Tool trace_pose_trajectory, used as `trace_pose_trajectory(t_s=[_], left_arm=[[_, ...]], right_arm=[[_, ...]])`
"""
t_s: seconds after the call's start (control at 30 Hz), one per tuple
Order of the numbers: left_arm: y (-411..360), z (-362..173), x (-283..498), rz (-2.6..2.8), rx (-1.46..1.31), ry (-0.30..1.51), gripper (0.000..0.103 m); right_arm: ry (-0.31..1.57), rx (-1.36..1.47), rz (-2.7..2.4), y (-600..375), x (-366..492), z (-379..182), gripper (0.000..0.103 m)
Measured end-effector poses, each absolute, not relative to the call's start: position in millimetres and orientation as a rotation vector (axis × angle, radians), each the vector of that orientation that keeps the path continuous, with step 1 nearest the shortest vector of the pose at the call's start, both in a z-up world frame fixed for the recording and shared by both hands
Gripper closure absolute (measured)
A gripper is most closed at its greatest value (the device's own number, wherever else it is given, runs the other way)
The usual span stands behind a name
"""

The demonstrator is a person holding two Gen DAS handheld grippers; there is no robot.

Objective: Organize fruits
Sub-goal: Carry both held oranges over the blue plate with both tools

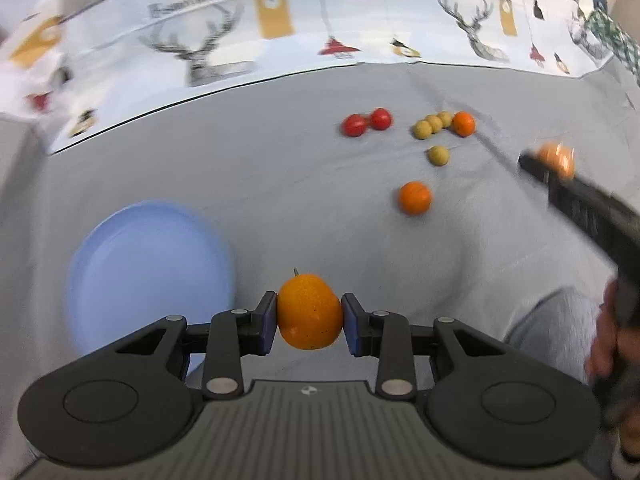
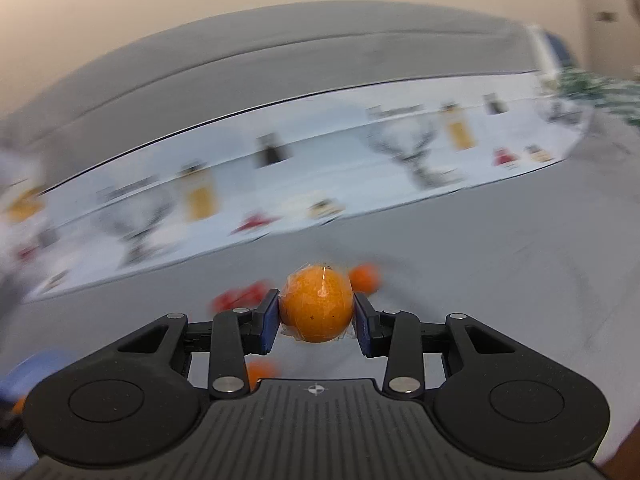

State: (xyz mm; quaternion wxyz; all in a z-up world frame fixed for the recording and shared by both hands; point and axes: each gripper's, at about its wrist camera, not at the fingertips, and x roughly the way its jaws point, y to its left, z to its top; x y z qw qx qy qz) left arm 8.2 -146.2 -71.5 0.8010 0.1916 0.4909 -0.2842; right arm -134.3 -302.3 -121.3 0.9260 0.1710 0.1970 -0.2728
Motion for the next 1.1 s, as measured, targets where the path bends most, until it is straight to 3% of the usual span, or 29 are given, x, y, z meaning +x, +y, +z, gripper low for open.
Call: trace_pose_trajectory(t_s=[0.53, 1.1], left_arm=[[38.9, -19.8, -77.1, -0.415, 0.259, 0.895, 0.065], [88.0, -6.4, -94.0, -0.445, 0.101, 0.834, 0.065]], right_arm=[[0.524, 0.287, -0.058, -94.5, -174.8, -50.3, 0.063], [0.539, 0.116, -0.072, -52.1, -182.6, -32.4, 0.063]])
